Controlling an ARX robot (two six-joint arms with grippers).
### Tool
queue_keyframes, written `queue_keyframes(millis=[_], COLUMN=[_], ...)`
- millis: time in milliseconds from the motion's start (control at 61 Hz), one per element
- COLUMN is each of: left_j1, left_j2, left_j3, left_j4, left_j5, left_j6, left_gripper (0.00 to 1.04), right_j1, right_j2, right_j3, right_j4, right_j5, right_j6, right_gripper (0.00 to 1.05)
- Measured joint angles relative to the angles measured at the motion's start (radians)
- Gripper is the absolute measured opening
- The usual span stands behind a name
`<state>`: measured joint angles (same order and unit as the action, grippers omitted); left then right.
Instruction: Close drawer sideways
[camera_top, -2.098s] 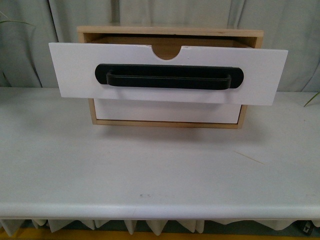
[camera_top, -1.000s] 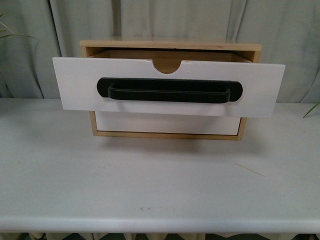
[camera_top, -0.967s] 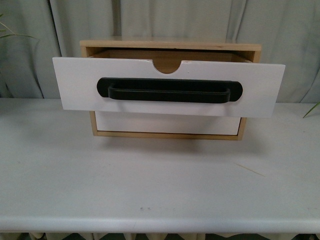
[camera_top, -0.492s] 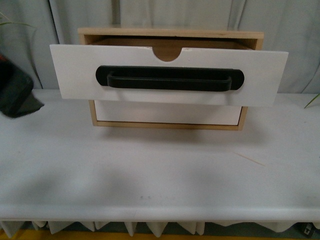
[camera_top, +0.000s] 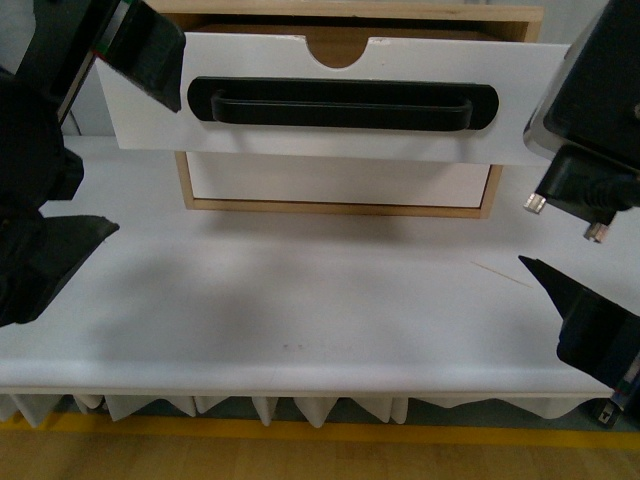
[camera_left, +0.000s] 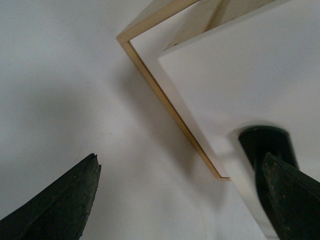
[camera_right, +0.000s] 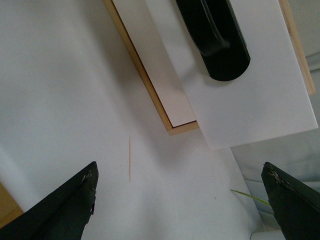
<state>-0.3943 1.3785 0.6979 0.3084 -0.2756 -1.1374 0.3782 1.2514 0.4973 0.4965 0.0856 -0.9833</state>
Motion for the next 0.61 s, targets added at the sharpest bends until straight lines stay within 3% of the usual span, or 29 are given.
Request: queue_keyframes(millis=[607], left_j1=[-0.016], left_j2=[0.068], left_j3=[0.098], left_j4=[0.000], left_j5=[0.008], left_j6=[0.007], left_gripper=[0.99], right_j1=[0.009], right_j2=[0.118], right_j3=[0.083], right_j4=[0.044], right_j5=[-0.004], right_j6=[-0.014], right_gripper=[0.96])
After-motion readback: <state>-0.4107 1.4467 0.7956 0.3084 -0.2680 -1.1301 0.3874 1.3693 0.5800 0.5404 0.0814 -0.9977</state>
